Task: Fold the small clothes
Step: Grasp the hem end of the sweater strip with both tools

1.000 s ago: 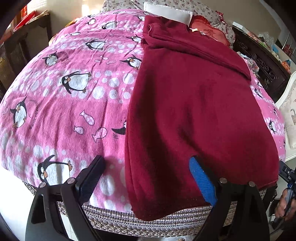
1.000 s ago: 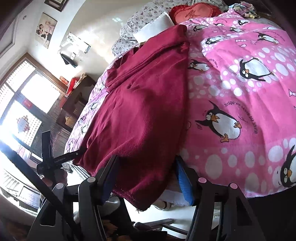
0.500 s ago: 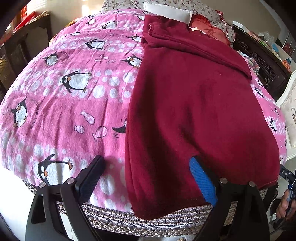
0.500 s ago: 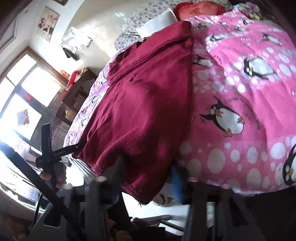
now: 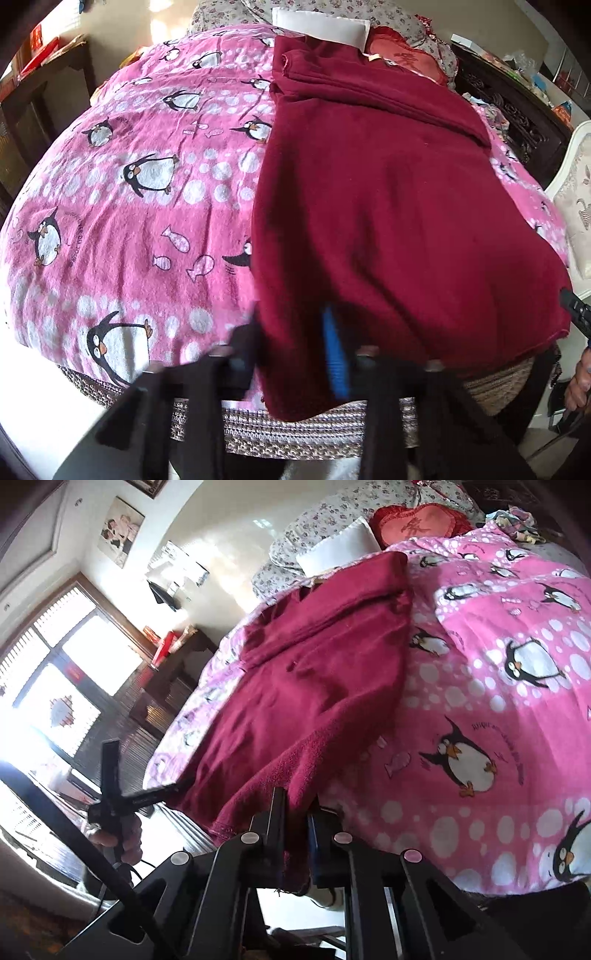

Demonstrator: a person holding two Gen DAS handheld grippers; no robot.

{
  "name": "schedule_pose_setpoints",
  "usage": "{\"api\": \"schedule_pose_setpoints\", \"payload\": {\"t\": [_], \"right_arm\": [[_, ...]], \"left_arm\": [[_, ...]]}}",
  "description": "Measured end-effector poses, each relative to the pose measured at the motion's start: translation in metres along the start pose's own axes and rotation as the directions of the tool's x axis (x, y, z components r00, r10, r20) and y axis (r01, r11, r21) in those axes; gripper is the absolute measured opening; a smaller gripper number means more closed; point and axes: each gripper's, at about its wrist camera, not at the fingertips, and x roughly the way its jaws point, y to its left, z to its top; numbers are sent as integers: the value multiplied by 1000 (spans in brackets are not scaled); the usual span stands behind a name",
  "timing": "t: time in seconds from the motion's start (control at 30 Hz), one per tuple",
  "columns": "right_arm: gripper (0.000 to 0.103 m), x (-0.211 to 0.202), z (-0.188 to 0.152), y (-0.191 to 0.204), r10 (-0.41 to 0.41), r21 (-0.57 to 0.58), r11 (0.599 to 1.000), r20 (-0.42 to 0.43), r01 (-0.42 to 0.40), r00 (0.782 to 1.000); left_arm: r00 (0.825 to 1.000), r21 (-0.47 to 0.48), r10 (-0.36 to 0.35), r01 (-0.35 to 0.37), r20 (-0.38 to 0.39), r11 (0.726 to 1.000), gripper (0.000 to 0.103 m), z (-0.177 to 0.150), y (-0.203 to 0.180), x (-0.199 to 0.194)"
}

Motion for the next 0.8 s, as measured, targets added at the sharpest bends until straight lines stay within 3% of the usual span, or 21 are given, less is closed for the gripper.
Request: {"api": "schedule_pose_setpoints", "payload": {"t": [0.03, 0.17, 0.33, 0.47, 0.63, 0.8], "right_arm": [[10, -3, 4, 1, 18, 4, 1000, 10, -18, 1000], [10, -12, 23, 8, 69, -8, 998, 61, -68, 996], [9, -11, 69, 19, 76, -60, 996, 127, -68, 989], [9, -3, 113, 21, 76, -75, 995, 174, -64, 982], [9, 22, 182, 9, 43, -68, 997, 207, -29, 977], [9, 58, 250, -19, -30, -21, 999, 235, 36, 972]], "left_arm": [[1000, -2, -17, 17, -3, 1000, 9, 2, 0, -3], [991, -31, -134, 134, 0, 991, 8, 21, 10, -17], [979, -34, -197, 199, 58, 979, 8, 68, 21, -35], [972, -31, -213, 217, 99, 976, 8, 115, 22, -39], [961, -44, -243, 251, 134, 967, 8, 197, 20, -28], [973, -73, -195, 205, 125, 976, 8, 284, 13, 18]]}}
